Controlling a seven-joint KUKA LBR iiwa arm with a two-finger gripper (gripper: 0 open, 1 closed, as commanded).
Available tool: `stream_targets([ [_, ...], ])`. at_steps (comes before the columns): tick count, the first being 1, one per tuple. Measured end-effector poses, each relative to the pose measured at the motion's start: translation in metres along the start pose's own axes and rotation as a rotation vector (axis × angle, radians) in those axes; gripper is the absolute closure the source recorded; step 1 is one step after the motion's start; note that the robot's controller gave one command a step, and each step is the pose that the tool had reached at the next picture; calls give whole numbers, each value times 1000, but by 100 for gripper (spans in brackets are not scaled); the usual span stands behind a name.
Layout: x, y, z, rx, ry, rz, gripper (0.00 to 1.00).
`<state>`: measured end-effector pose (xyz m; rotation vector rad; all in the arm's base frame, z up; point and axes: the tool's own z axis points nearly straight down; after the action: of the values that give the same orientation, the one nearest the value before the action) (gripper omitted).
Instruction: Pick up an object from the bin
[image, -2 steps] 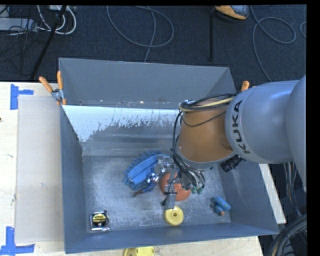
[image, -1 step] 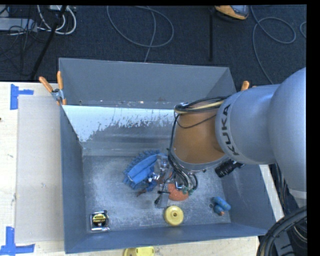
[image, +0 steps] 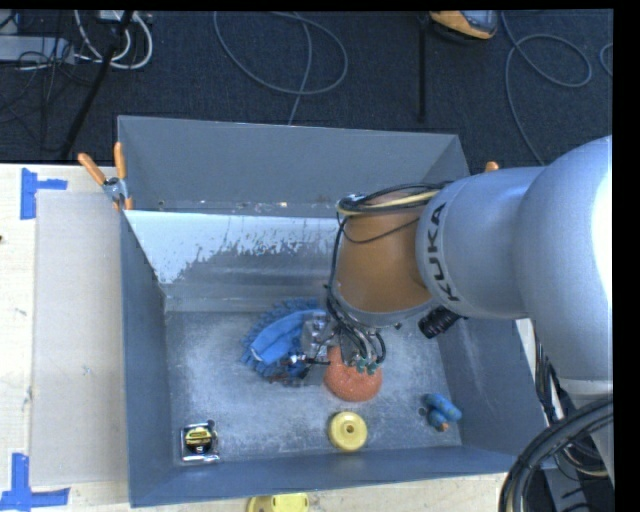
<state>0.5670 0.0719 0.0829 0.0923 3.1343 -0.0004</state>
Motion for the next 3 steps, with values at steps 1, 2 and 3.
stream_targets([
  [1,0,0,0,0,0,1,100],
  [2,-8,11,-32,0,8,-3,100],
  [3,-12,16,-60,-1,5,-13,100],
])
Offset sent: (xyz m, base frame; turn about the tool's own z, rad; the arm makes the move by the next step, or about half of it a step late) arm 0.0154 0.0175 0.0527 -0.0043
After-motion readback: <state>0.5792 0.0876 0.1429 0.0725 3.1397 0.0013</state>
